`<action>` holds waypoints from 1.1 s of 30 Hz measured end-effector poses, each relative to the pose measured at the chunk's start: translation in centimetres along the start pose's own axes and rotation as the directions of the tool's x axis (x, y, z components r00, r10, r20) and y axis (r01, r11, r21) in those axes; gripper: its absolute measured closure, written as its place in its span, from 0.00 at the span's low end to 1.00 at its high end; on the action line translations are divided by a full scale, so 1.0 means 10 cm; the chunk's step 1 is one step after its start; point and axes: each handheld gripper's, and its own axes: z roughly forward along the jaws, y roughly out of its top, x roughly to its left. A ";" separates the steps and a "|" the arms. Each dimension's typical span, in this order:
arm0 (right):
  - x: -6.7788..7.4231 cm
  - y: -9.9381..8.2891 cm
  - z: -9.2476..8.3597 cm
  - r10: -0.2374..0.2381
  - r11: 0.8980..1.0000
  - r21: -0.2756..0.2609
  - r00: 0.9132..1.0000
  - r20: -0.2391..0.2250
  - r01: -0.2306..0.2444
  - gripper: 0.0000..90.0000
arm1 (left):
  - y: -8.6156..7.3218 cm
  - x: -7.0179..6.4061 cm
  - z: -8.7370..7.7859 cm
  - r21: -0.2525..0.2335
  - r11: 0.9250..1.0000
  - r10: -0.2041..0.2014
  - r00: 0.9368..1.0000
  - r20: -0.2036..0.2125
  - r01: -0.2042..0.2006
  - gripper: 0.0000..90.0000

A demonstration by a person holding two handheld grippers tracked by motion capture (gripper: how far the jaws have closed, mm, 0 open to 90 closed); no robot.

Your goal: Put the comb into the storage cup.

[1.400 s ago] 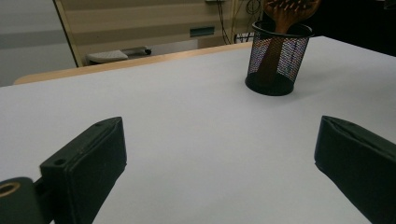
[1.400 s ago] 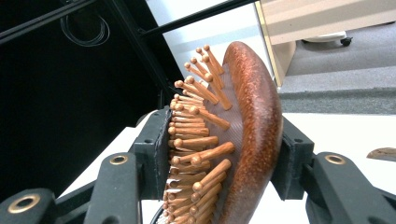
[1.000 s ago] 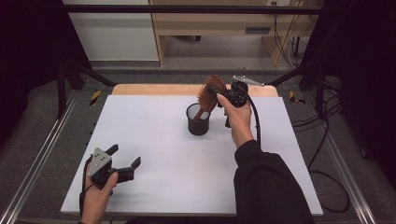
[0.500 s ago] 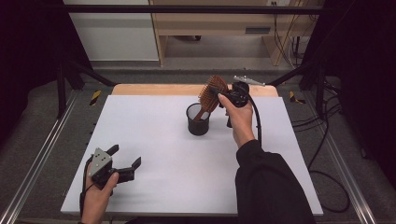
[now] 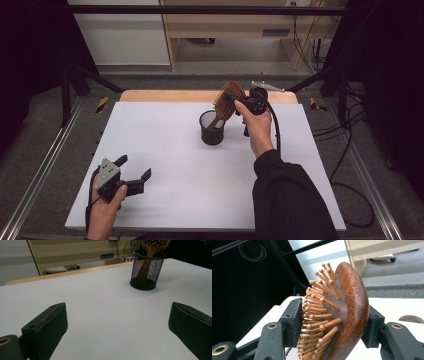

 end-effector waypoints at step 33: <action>-0.01 0.06 0.04 -0.031 0.999 0.028 1.000 0.003 0.031 0.44 | 0.00 -0.01 0.00 -0.001 1.000 0.003 1.000 0.003 -0.003 0.03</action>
